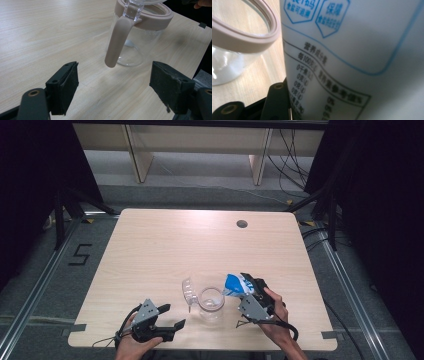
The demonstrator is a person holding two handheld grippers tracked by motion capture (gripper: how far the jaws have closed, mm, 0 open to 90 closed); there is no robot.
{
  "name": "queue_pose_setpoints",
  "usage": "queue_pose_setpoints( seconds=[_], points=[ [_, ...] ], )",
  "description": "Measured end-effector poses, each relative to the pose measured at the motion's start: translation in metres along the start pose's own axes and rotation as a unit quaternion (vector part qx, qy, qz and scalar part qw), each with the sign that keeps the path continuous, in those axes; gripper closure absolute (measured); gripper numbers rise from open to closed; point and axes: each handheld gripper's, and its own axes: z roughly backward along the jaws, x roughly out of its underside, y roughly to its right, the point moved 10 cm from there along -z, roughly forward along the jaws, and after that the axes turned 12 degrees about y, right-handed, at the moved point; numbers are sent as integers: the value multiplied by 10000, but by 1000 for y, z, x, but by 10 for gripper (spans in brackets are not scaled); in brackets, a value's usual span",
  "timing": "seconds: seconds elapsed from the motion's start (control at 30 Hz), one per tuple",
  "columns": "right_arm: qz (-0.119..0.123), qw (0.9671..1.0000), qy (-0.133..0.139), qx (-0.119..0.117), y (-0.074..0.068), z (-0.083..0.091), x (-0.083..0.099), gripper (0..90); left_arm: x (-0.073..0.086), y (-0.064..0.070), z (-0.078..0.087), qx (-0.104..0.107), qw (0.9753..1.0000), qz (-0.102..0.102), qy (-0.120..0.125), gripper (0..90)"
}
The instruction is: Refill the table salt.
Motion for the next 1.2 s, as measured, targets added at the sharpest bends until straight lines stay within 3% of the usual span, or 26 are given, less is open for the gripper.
queue_pose_setpoints(
  seconds=[0.03, 0.13, 0.2, 0.33, 0.4, 0.53, 0.67, 0.7, 0.8, 0.83, 0.87, 0.93, 1.2],
  points=[
    [-82, 10000, -42, 26, -1, 0, 1, 498, -1, 0, 0, 4, 10000, -20, 21, 223],
    [209, 9998, -47, 5, 1, -1, 1, 499, 0, 0, 0, 40, 10000, -71, -3, 223],
    [172, 9997, -161, 42, -3, -1, 4, 499, 0, 0, 0, -5, 10000, -24, 4, 223],
    [313, 9992, -252, 48, -5, -2, 6, 500, 0, -1, 1, 0, 9999, -106, -18, 223],
    [495, 9986, -206, 51, -3, -5, 6, 501, 0, 0, 1, 10, 10000, -28, -11, 223],
    [520, 9982, -283, 65, -3, -5, 7, 501, 1, 1, 0, 11, 10000, -45, -24, 223],
    [855, 9960, -240, 60, 0, -7, 6, 502, 1, 1, 1, 30, 10000, -33, -33, 223],
    [698, 9972, -264, 102, -2, -7, 8, 502, 1, 0, 1, 11, 10000, -30, -23, 223],
    [720, 9969, -301, 106, -3, -7, 8, 502, 1, 1, 0, 29, 10000, -35, -37, 223],
    [765, 9965, -313, 83, -4, -8, 8, 502, 1, 0, 0, 17, 10000, -24, -29, 223],
    [972, 9950, -212, 64, -2, -10, 6, 503, 1, 0, 1, -12, 10000, -7, -36, 223],
    [812, 9962, -315, 85, -5, -9, 8, 503, 1, 0, 0, -3, 10000, 10, -18, 223],
    [997, 9944, -319, 106, -6, -13, 6, 503, 2, -1, 1, -9, 10000, -30, -45, 224]
  ],
)
